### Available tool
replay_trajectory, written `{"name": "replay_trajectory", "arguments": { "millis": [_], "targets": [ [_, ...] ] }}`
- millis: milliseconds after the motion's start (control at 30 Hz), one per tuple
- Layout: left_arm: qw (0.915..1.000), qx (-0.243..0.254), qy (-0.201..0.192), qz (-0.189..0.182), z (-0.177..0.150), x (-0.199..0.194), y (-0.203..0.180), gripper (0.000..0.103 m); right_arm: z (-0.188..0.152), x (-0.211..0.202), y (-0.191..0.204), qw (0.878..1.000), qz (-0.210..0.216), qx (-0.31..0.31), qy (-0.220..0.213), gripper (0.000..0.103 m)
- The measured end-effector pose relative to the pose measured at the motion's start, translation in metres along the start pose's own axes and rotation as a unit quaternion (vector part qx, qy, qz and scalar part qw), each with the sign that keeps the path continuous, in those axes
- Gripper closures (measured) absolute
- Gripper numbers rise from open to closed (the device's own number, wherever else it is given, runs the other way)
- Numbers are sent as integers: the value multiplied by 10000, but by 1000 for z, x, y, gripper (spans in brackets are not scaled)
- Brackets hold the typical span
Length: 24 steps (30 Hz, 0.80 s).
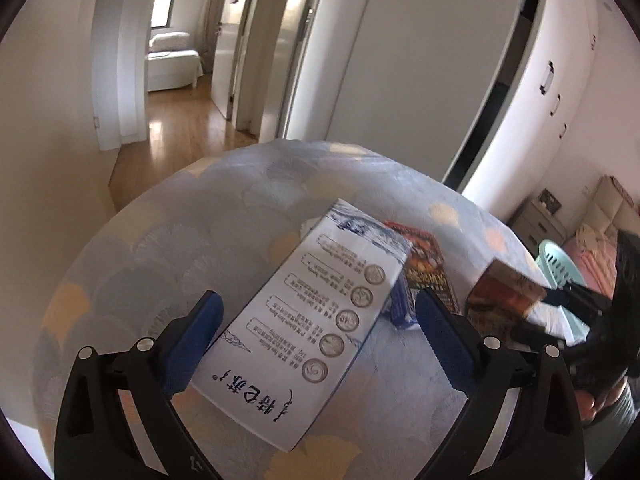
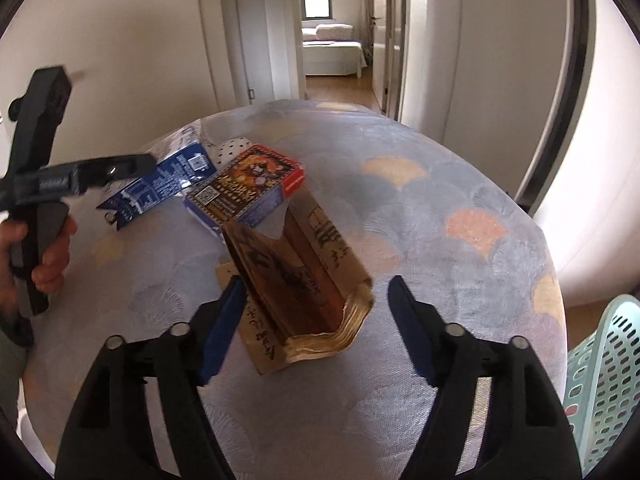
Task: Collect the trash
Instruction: 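Grasp the white printed leaflet with the left tool while the right tool grasps the torn cardboard box, then carry the leaflet and cardboard box over the teal basket and release both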
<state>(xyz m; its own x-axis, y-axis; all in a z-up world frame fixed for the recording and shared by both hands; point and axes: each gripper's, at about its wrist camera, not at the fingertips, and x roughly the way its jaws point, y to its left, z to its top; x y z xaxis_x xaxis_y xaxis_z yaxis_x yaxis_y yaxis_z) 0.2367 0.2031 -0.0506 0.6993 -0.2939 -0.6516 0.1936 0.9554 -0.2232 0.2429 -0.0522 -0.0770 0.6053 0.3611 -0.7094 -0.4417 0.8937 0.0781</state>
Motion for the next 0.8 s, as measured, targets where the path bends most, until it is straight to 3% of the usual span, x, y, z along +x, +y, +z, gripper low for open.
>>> {"name": "replay_trajectory", "arguments": {
  "millis": [100, 233, 400, 600, 800],
  "targets": [
    [9999, 73, 122, -92, -4, 2, -8, 10, -1, 4, -2, 9999, 66, 55, 109, 53],
    [9989, 335, 278, 188, -10, 6, -22, 15, -2, 5, 0, 9999, 38, 22, 120, 63],
    [9981, 95, 520, 307, -17, 16, -26, 46, -6, 0, 5, 9998, 192, -54, 10, 76],
    [9987, -67, 360, 364, -27, 3, -34, 47, -11, -21, 12, 9986, 224, -252, -397, 80],
    [9997, -9, -24, 227, -25, -31, -64, 47, -20, -51, -6, 9983, 98, 107, -569, 80]
  ]
}}
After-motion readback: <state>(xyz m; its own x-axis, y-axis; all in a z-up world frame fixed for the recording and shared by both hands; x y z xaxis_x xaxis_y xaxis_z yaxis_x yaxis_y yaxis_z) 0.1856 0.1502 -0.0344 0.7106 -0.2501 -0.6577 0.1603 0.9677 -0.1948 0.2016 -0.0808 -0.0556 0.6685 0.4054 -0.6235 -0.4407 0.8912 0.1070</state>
